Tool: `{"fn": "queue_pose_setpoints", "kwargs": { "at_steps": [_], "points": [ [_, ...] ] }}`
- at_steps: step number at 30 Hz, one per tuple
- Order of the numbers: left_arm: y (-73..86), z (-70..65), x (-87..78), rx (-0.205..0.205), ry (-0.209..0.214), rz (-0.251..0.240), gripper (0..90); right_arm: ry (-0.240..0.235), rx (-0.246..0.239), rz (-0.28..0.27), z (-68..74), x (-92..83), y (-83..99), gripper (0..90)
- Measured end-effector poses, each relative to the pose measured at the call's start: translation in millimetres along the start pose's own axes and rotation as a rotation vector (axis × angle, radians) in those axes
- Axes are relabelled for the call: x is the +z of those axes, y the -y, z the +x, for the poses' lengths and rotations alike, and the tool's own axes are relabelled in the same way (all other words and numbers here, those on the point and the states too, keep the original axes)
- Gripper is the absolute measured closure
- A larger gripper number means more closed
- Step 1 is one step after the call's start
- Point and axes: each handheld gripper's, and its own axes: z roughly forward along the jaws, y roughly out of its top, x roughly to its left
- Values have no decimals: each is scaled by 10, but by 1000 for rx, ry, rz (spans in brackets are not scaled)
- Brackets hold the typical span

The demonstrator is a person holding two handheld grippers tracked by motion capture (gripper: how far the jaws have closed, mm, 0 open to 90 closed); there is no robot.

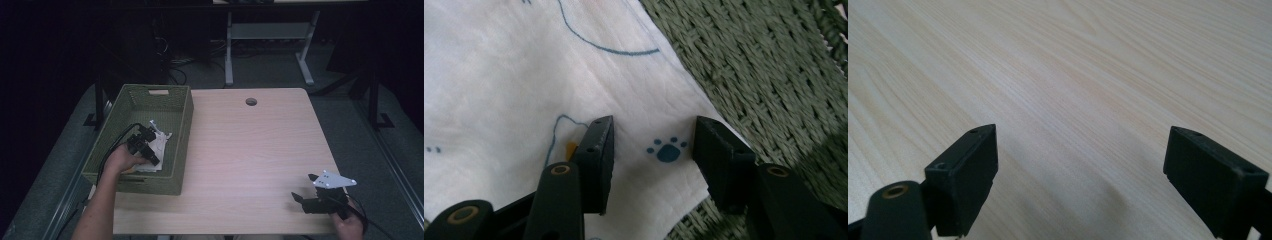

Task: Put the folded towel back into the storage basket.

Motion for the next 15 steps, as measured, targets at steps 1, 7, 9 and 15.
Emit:
{"fn": "queue_pose_setpoints", "kwargs": {
  "at_steps": [1, 7, 9, 15],
  "points": [
    [-10, 5, -1, 4, -5, 10, 547, 0, 2, -2, -2, -2, 0, 137],
    [-85, -28, -4, 25, -53, 56, 841, -1, -1, 0, -1, -2, 0, 137],
    [-93, -46, -16, 39, -65, 54, 869, -1, -1, -3, -3, -5, 0, 137],
    [-48, -131, -174, 85, 48, -13, 874, 0, -2, -4, -7, -9, 2, 137]
  ]
}}
